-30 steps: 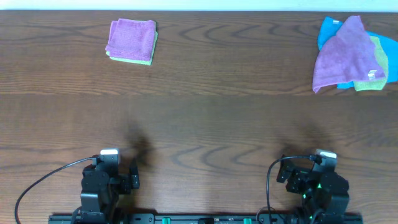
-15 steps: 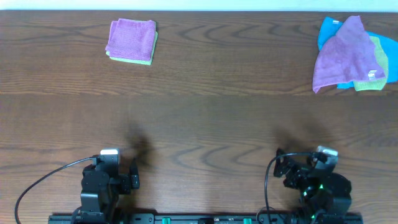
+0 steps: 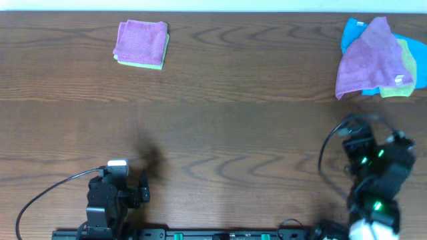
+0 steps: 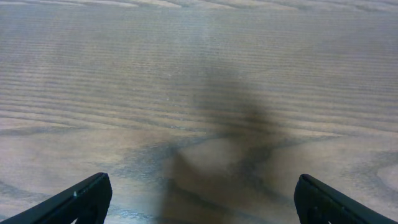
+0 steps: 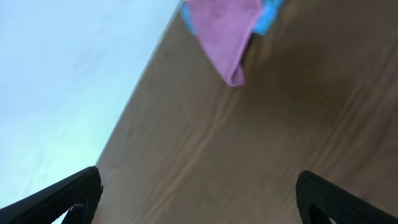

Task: Fold the cloth
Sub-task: 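Grasp the purple cloth on the pile with the right gripper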

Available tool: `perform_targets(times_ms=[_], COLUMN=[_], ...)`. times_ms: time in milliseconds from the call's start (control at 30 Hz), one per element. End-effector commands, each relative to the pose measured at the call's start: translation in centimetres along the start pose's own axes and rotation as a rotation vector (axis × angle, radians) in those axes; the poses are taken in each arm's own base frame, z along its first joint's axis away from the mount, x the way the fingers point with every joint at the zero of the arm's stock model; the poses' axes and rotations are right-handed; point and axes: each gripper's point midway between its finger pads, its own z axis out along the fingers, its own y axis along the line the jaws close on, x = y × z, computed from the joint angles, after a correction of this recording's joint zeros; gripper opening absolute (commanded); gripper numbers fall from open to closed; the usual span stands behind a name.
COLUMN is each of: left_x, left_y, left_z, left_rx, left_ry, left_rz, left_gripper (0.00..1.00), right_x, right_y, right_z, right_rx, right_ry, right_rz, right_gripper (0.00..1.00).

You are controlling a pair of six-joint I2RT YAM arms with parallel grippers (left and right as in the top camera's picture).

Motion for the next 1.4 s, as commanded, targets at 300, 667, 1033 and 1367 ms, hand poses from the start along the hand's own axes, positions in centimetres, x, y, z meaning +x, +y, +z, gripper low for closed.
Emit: perform_targets(times_ms=[300, 667, 1033, 1367], left_x=[2.4, 2.4, 2.4, 2.4], left_y=[0.5, 0.5, 0.5, 0.5], left_z=[0.9, 0.9, 0.9, 0.9], left_rx=[-0.027, -0.027, -0.027, -0.027], left_ry=[0.075, 0.075, 0.075, 0.075], left_rz=[0.013, 0.013, 0.012, 0.013], left_gripper=[0.95, 0.95, 0.95, 0.95], right_x=[-6.3, -6.4, -6.6, -6.7], right_y=[0.3, 0.8, -4.1, -3.0], right_z=[9.9, 15.4, 19.5, 22.3], right_rx=[0.010, -0.182, -0.065, -0.164], right_ry=[0.129, 0.156, 0.083, 0.161], right_rz=[0.130, 0.080, 0.446, 0.455], right_gripper=[0.99, 0.99, 0.99, 0.98])
